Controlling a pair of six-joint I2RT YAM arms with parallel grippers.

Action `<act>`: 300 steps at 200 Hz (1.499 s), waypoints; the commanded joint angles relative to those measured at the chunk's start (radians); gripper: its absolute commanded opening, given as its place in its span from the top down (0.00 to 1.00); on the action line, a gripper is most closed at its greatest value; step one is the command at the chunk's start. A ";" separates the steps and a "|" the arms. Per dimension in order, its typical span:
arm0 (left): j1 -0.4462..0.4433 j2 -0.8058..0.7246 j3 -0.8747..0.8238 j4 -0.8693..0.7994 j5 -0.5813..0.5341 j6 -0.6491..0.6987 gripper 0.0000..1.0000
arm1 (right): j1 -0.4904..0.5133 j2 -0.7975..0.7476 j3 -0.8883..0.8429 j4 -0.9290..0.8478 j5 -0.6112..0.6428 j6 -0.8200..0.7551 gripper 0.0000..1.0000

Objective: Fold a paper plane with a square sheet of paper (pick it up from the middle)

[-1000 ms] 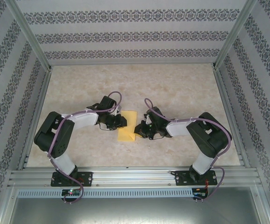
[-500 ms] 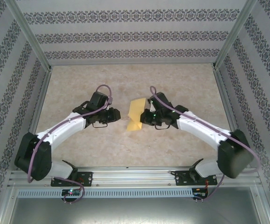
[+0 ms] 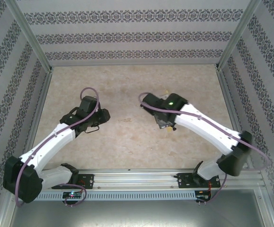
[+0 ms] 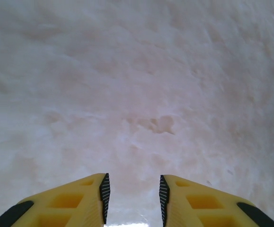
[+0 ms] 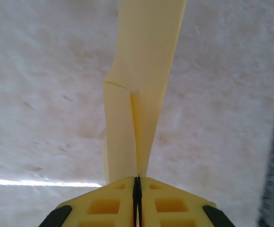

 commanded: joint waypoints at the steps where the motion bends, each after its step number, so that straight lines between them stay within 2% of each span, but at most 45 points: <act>1: 0.048 -0.085 -0.039 -0.101 -0.124 -0.071 0.63 | 0.060 0.126 0.016 -0.080 0.076 0.037 0.87; 28: 0.095 -0.221 -0.085 -0.144 -0.177 -0.087 0.57 | 0.144 0.335 0.082 0.024 -0.013 0.054 0.84; 35: 0.100 -0.255 -0.097 -0.150 -0.187 -0.088 0.56 | 0.160 0.391 0.125 0.063 -0.084 0.039 0.81; 48: 0.110 -0.309 -0.111 -0.155 -0.196 -0.083 0.53 | 0.191 0.470 0.198 0.153 -0.240 -0.004 0.80; 54: 0.113 -0.326 -0.115 -0.153 -0.197 -0.076 0.52 | 0.207 0.479 0.213 0.200 -0.312 -0.027 0.79; 67: 0.117 -0.341 -0.111 -0.160 -0.196 -0.060 0.51 | 0.218 0.453 0.199 0.303 -0.423 -0.041 0.60; 86: 0.121 -0.334 -0.104 -0.165 -0.189 -0.053 0.51 | 0.198 0.299 0.067 0.489 -0.495 -0.007 0.51; 105: 0.122 -0.312 -0.111 -0.140 -0.153 -0.054 0.51 | 0.136 0.099 -0.128 0.589 -0.434 0.077 0.49; 113: 0.122 -0.300 -0.118 -0.122 -0.130 -0.052 0.51 | 0.084 0.008 -0.229 0.619 -0.426 0.124 0.49; 136: 0.122 -0.251 -0.133 -0.058 -0.047 -0.046 0.50 | -0.071 -0.248 -0.505 0.690 -0.403 0.208 0.40; 145: 0.122 -0.227 -0.144 -0.001 0.019 -0.028 0.49 | -0.121 -0.312 -0.574 0.704 -0.425 0.195 0.33; 158: 0.121 -0.164 -0.158 0.111 0.173 -0.016 0.48 | -0.204 -0.350 -0.623 0.682 -0.467 0.167 0.33; 170: 0.103 -0.088 -0.156 0.197 0.287 -0.034 0.49 | -0.237 -0.356 -0.640 0.674 -0.479 0.132 0.30; 181: 0.070 -0.020 -0.140 0.235 0.332 -0.036 0.49 | -0.256 -0.341 -0.653 0.688 -0.499 0.105 0.25; 192: 0.039 0.037 -0.117 0.236 0.333 -0.030 0.49 | -0.273 -0.301 -0.652 0.700 -0.530 0.083 0.24; 208: 0.010 0.089 -0.094 0.240 0.337 -0.033 0.49 | -0.275 -0.221 -0.628 0.685 -0.512 0.065 0.24; 228: -0.008 0.119 -0.083 0.241 0.333 -0.044 0.49 | -0.271 -0.118 -0.612 0.731 -0.582 0.043 0.24; 249: -0.013 0.133 -0.078 0.225 0.327 -0.039 0.49 | -0.251 -0.023 -0.588 0.728 -0.548 0.034 0.24; 267: -0.014 0.132 -0.074 0.209 0.324 -0.033 0.49 | -0.241 0.017 -0.587 0.732 -0.519 0.032 0.25; 300: -0.014 0.137 -0.066 0.199 0.320 -0.025 0.48 | -0.245 0.064 -0.603 0.759 -0.537 0.018 0.28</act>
